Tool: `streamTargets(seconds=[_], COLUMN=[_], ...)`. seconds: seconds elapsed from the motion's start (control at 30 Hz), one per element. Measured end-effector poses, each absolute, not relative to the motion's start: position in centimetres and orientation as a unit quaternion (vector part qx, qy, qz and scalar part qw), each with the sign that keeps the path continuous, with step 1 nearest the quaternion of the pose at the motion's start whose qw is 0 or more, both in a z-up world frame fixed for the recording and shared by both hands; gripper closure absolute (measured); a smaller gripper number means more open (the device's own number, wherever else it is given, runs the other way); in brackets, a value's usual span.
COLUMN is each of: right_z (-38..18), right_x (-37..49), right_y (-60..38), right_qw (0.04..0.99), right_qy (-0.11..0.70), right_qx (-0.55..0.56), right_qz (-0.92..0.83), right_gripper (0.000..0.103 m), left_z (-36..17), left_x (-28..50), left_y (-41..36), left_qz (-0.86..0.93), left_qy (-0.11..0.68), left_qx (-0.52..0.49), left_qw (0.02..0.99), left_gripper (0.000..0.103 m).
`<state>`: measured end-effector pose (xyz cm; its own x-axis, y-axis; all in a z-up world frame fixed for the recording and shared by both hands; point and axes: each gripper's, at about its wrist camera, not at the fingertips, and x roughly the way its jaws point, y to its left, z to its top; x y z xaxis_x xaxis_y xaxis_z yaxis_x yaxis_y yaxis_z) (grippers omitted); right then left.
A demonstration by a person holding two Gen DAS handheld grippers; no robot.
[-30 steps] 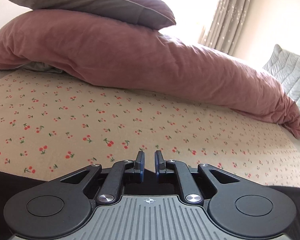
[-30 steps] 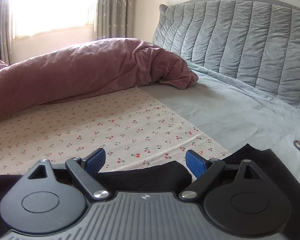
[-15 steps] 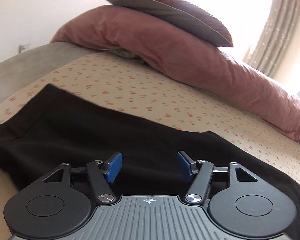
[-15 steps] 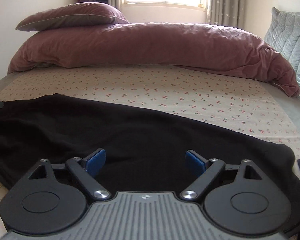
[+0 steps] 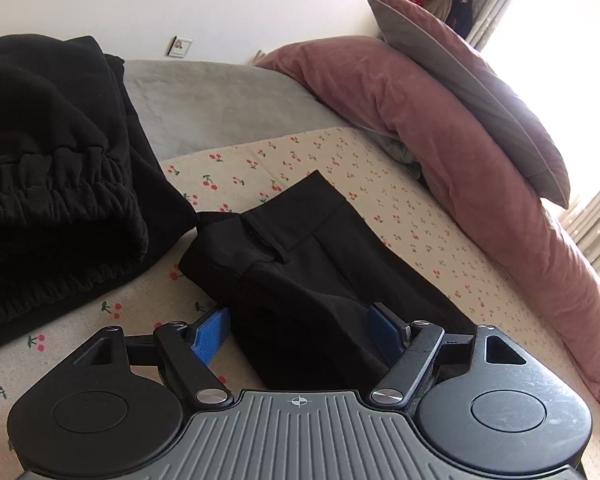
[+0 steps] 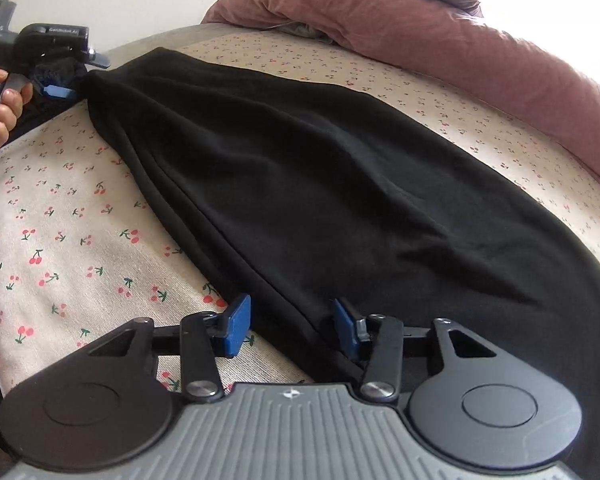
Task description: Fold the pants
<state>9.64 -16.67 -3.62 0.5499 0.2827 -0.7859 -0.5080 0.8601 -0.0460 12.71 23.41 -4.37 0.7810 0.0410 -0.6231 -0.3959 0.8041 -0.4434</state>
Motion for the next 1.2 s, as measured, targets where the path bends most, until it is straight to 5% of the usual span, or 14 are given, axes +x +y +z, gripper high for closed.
streamTargets(seconds=[0.07,0.13,0.27,0.37,0.47,0.53,0.67,0.73,1.0,1.2], right_z=[-3.6,-3.2,-1.8,-0.4,-2.2,-3.1,-2.5,-2.4,0.7,-1.2], right_x=[9.8,10.0,8.7,7.5,8.2,8.5,8.4,8.4,9.2,10.1], right_y=[-17.0,-17.7,-18.2,-18.8,-18.5,-18.2,-19.2,-20.2,-26.7,-30.7], right_qw=[0.870,0.873,0.884,0.886,0.870,0.864,0.864,0.864,0.916,0.907], right_qy=[0.420,0.423,0.396,0.383,0.420,0.432,0.435,0.435,0.351,0.392], right_qx=[-0.124,-0.109,-0.088,-0.076,-0.101,-0.118,-0.093,-0.078,0.122,0.155], right_qz=[0.226,0.218,0.232,0.251,0.237,0.229,0.236,0.241,0.149,0.027], right_gripper=[0.072,0.103,0.103,0.103,0.103,0.103,0.103,0.103,0.083,0.083], left_z=[-4.9,-5.1,-3.2,-1.7,-4.5,-6.3,-5.3,-4.6,0.0,-1.8], left_x=[14.1,15.1,14.2,13.2,15.5,16.2,14.6,13.6,10.2,12.4], left_y=[22.9,22.2,22.2,21.7,21.2,21.8,22.8,22.3,20.5,13.7], left_qz=[0.147,0.170,0.155,0.137,0.139,0.150,0.147,0.188,0.155,0.005], left_qy=[0.310,0.315,0.258,0.218,0.308,0.354,0.335,0.326,0.220,0.283], left_qx=[-0.253,-0.205,-0.207,-0.171,-0.123,-0.135,-0.159,-0.120,-0.088,-0.084], left_qw=[0.905,0.911,0.931,0.951,0.933,0.913,0.917,0.919,0.959,0.955], left_gripper=[0.037,0.083,0.092,0.092,0.086,0.074,0.065,0.033,0.033,0.033])
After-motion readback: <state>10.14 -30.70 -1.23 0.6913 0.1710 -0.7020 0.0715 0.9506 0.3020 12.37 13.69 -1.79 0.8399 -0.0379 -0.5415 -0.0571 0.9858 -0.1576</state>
